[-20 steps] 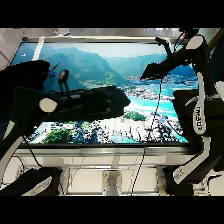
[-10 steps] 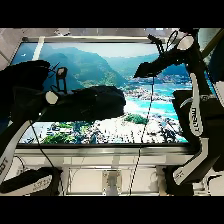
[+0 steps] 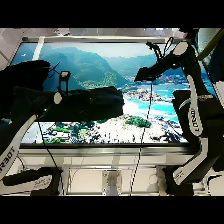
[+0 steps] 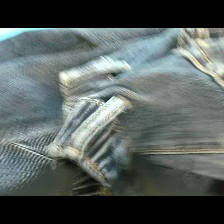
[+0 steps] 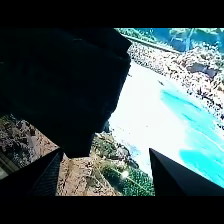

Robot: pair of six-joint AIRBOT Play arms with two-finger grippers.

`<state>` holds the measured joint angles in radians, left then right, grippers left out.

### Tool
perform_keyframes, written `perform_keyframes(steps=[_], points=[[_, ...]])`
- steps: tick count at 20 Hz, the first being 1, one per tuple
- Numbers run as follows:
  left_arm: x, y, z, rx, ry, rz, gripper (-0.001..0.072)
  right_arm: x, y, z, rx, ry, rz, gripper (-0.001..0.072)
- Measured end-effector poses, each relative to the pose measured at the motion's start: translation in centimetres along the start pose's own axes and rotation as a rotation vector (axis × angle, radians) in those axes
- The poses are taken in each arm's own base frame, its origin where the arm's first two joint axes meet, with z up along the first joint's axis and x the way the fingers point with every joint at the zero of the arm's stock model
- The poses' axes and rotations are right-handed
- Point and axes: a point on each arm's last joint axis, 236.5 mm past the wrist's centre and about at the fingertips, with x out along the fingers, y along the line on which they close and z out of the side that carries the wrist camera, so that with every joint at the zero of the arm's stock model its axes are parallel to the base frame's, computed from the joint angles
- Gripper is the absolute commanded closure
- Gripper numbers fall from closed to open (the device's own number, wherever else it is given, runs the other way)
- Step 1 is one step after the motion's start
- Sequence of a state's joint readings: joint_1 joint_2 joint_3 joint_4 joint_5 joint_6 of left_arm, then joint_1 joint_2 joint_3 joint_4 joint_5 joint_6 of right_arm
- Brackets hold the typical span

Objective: Fold the clothes and pants, and hang the long-sleeved shirts on hangers.

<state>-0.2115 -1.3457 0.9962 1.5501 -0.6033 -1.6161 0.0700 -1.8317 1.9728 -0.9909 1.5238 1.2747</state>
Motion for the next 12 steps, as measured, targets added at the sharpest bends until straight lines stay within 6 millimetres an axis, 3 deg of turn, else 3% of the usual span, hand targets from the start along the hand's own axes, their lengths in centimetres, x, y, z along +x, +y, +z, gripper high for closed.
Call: perform_keyframes(steps=[4, 5, 6, 9, 12], points=[[-4.7, 1.3, 4.4, -0.008, -0.069, 0.032, 0.0001, 2.2, -0.3, 0.0, 0.041, 0.017, 0.058, 0.0096], [-6.2, 1.7, 5.4, -0.013, -0.091, 0.041, 0.0001, 3.4, -0.5, -0.2, 0.067, 0.033, 0.089, 0.0092], [-7.7, 2.1, 6.1, -0.02, -0.112, 0.05, 0.0001, 4.9, -0.7, -0.4, 0.095, 0.051, 0.125, 0.0013], [-11.3, 3.5, 7.6, -0.028, -0.169, 0.082, 0.0002, 9.4, -1.2, -1.3, 0.207, 0.105, 0.245, 0.0014], [-13.1, 4.7, 8.0, -0.033, -0.191, 0.112, 0.0002, 13.5, -1.2, -2.2, 0.312, 0.153, 0.362, 0.0013]])
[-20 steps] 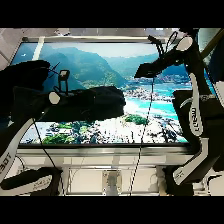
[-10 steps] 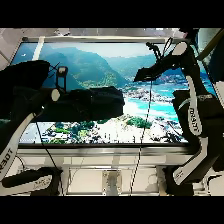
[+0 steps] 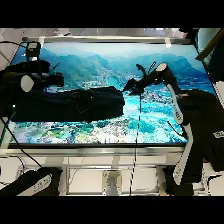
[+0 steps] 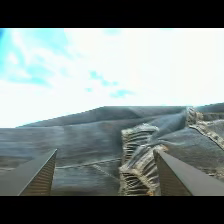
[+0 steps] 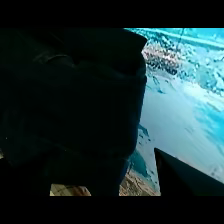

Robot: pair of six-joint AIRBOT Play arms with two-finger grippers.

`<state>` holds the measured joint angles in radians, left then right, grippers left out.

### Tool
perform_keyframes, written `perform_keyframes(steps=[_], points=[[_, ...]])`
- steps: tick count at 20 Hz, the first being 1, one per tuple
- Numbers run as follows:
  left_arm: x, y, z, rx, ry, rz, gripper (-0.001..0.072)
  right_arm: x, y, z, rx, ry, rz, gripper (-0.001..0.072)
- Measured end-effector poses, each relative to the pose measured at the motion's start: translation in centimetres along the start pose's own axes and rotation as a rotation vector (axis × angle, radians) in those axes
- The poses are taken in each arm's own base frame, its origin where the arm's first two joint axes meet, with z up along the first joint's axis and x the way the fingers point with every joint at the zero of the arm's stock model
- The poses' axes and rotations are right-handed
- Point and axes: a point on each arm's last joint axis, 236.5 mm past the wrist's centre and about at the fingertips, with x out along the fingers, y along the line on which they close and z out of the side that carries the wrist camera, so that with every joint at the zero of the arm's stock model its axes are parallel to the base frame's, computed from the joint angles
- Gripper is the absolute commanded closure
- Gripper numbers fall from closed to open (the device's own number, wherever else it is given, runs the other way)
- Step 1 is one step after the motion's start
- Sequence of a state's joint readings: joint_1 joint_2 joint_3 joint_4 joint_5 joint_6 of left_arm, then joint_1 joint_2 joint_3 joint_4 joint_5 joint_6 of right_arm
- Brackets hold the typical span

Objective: Fold the clothes and pants, and hang the long-sleeved shirts on hangers.

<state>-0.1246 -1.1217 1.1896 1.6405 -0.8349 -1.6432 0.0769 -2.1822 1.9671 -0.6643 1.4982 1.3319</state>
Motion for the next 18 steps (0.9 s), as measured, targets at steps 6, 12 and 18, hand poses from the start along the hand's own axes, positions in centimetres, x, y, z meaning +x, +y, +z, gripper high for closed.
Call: perform_keyframes(steps=[6, 12, 18], points=[[-0.7, 0.8, 0.0, -0.003, 0.005, 0.018, 0.0003, 5.4, 1.1, -1.1, 0.057, 0.08, 0.119, 0.0014], [-0.8, 1.0, -0.2, -0.002, 0.013, 0.023, 0.0004, 10.1, 5.4, -3.6, -0.019, 0.174, 0.169, 0.0668], [-0.4, 1.3, -1.5, 0.01, 0.059, 0.037, 0.0694, 6.5, 9.4, -3.9, -0.099, 0.19, 0.196, 0.0666]])
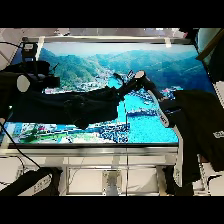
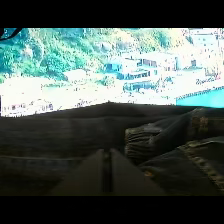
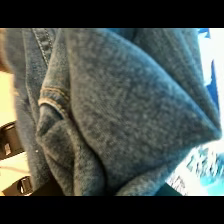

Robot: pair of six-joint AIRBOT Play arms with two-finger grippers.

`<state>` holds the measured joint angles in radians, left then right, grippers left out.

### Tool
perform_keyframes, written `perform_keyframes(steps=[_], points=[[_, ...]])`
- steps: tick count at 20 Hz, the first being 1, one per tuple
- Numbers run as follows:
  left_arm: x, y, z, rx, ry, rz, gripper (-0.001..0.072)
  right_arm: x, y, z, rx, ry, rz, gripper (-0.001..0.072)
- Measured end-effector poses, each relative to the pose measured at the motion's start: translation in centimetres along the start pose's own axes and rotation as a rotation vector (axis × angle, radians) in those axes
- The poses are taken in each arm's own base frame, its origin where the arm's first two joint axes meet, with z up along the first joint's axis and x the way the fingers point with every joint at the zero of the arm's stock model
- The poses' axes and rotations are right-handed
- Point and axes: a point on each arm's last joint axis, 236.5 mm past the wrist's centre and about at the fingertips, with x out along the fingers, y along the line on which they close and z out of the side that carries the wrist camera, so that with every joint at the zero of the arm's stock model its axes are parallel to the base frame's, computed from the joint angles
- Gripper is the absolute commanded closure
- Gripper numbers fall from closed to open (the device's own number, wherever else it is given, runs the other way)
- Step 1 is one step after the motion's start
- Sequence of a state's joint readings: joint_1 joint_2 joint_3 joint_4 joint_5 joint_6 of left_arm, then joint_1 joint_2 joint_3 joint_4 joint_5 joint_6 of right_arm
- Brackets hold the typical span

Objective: Fold the clothes and pants, and hang the long-sleeved shirts on hangers.

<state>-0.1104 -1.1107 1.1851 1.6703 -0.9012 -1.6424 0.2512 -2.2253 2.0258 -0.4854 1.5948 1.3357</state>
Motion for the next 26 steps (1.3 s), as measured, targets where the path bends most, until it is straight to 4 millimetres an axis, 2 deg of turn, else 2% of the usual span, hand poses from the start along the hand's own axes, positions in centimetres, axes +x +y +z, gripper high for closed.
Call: perform_keyframes(steps=[3, 5, 8, 10, 12, 14, 17, 21, 24, 26], points=[[1.2, -0.8, -1.5, -0.01, 0.05, -0.023, 0.0693, -5.8, 2.1, -0.7, 0.032, -0.04, -0.044, 0.0666], [2.1, -3.1, -3.1, -0.002, 0.097, -0.084, 0.0693, -9.3, 3.0, -1.7, 0.066, -0.067, -0.098, 0.0666], [4.0, -9.0, -6.7, 0.073, 0.198, -0.212, 0.0694, -13.5, 4.1, -2.8, 0.085, -0.124, -0.179, 0.0665], [5.6, -13.2, -9.6, 0.144, 0.27, -0.282, 0.0694, -14.9, 4.7, -3.3, 0.083, -0.147, -0.213, 0.0666], [7.1, -16.8, -11.8, 0.203, 0.309, -0.331, 0.0693, -15.5, 5.4, -3.3, 0.069, -0.172, -0.229, 0.0666], [8.6, -19.5, -13.1, 0.233, 0.308, -0.361, 0.0693, -15.9, 6.1, -2.2, 0.051, -0.229, -0.227, 0.0666], [10.4, -21.9, -12.4, 0.182, 0.236, -0.38, 0.0694, -16.1, 7.1, -0.5, 0.027, -0.308, -0.215, 0.0665], [11.9, -22.3, -10.2, 0.087, 0.152, -0.378, 0.0693, -15.6, 7.9, -0.5, 0.013, -0.301, -0.206, 0.0666], [12.6, -21.1, -9.2, 0.044, 0.131, -0.36, 0.0693, -14.6, 8.5, -0.7, 0.003, -0.283, -0.197, 0.0667], [12.5, -19.7, -8.6, 0.02, 0.135, -0.343, 0.0693, -13.7, 9.1, 0.2, -0.008, -0.307, -0.198, 0.0667]])
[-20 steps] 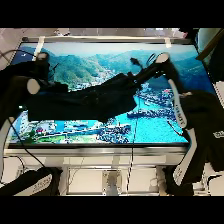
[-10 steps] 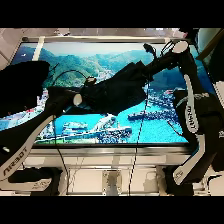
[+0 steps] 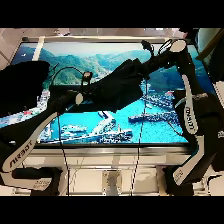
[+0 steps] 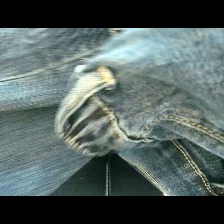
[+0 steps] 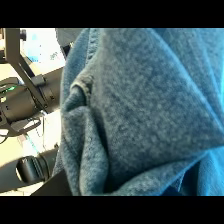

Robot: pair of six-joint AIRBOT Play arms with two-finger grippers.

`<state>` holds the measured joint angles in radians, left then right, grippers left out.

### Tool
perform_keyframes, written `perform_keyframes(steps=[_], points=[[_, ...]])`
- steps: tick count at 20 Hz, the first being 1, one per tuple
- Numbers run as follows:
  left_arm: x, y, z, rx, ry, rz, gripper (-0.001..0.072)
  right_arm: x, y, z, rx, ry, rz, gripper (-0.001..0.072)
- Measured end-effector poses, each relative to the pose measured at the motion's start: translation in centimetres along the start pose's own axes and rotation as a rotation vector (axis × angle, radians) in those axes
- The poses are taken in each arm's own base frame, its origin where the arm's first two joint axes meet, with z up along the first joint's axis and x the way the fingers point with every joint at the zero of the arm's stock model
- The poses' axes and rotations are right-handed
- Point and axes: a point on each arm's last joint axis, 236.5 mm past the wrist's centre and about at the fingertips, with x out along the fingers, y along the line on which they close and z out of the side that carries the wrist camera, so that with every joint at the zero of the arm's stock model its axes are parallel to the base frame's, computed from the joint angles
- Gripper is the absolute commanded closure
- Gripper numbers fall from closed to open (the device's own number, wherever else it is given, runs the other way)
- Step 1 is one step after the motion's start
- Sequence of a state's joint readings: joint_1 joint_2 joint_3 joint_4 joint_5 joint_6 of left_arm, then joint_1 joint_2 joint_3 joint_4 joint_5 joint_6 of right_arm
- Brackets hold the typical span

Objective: Fold the clothes and pants, and hang the long-sleeved shirts on hangers.

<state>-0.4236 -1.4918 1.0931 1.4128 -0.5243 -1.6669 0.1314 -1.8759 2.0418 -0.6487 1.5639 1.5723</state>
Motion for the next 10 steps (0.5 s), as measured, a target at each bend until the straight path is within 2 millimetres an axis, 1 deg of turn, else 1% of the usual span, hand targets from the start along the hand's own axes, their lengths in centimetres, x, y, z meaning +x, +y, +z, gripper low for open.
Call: perform_keyframes(steps=[1, 3, 5, 8, 10], points=[[-0.6, 0.6, 0.4, -0.001, -0.007, 0.007, 0.0693, 0.7, 0.4, 0.5, -0.009, -0.023, -0.009, 0.0668], [-2.3, 2.2, 1.3, 0.006, -0.016, 0.025, 0.0693, 2.6, 1.3, 1.7, -0.038, -0.078, -0.036, 0.0668], [-5.0, 3.9, 2.4, 0.01, -0.037, 0.046, 0.0693, 5.0, 2.7, 2.8, -0.078, -0.137, -0.064, 0.0669], [-10.3, 7.2, 4.3, 0.017, -0.095, 0.103, 0.0693, 9.1, 5.8, 3.5, -0.174, -0.216, -0.105, 0.0669], [-14.2, 9.6, 5.4, 0.008, -0.149, 0.153, 0.0693, 12.0, 8.3, 3.1, -0.253, -0.252, -0.118, 0.0668]])
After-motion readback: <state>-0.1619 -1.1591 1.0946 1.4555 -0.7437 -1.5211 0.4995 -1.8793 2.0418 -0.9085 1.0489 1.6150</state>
